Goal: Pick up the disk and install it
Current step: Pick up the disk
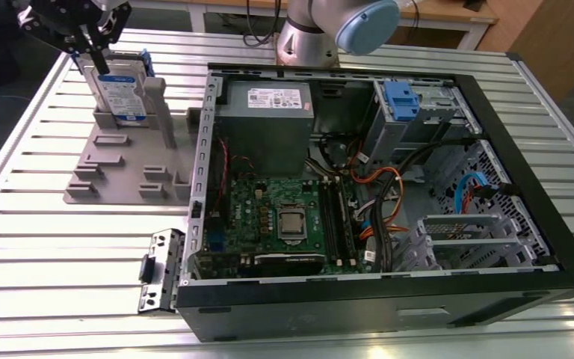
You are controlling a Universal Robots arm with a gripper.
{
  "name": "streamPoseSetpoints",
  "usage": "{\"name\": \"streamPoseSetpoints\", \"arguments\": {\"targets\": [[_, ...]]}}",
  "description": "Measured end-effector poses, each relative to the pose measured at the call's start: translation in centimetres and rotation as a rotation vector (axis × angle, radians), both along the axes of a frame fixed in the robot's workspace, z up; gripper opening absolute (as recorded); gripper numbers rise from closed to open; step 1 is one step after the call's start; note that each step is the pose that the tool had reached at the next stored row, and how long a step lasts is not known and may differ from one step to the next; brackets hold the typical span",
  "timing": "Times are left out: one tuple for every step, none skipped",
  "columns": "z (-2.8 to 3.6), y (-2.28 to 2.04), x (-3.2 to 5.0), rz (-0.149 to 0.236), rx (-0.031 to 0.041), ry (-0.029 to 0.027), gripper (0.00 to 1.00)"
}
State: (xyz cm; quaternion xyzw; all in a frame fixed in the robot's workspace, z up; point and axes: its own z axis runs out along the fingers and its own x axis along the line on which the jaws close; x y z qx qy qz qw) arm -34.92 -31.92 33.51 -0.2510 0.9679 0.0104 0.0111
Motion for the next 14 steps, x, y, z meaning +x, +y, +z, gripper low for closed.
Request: {"name": "streamPoseSetpoints", "arguments": {"targets": [[0.0,0.0,0.0,0.007,0.0,0.0,0.1],[0.0,0.0,0.0,0.015,0.0,0.0,0.1],[0.0,0.0,0.0,0.021,0.0,0.0,0.1],[0.0,0.0,0.0,0.029,0.0,0.0,0.1],[0.0,0.0,0.0,0.036,0.0,0.0,0.1],[0.0,0.0,0.0,0.043,0.0,0.0,0.1],[0.0,0.0,0.0,0.049,0.0,0.0,0.1],[0.0,0.0,0.0,0.056,0.0,0.0,0.1],[0.0,0.0,0.0,0.063,0.0,0.0,0.1],[0.0,0.0,0.0,0.07,0.0,0.0,0.1],[0.0,0.0,0.0,0.077,0.0,0.0,0.1],[0.0,0.0,0.0,0.084,0.0,0.0,0.1],[0.0,0.0,0.0,0.09,0.0,0.0,0.1],[0.0,0.0,0.0,0.097,0.0,-0.0001,0.1]]}}
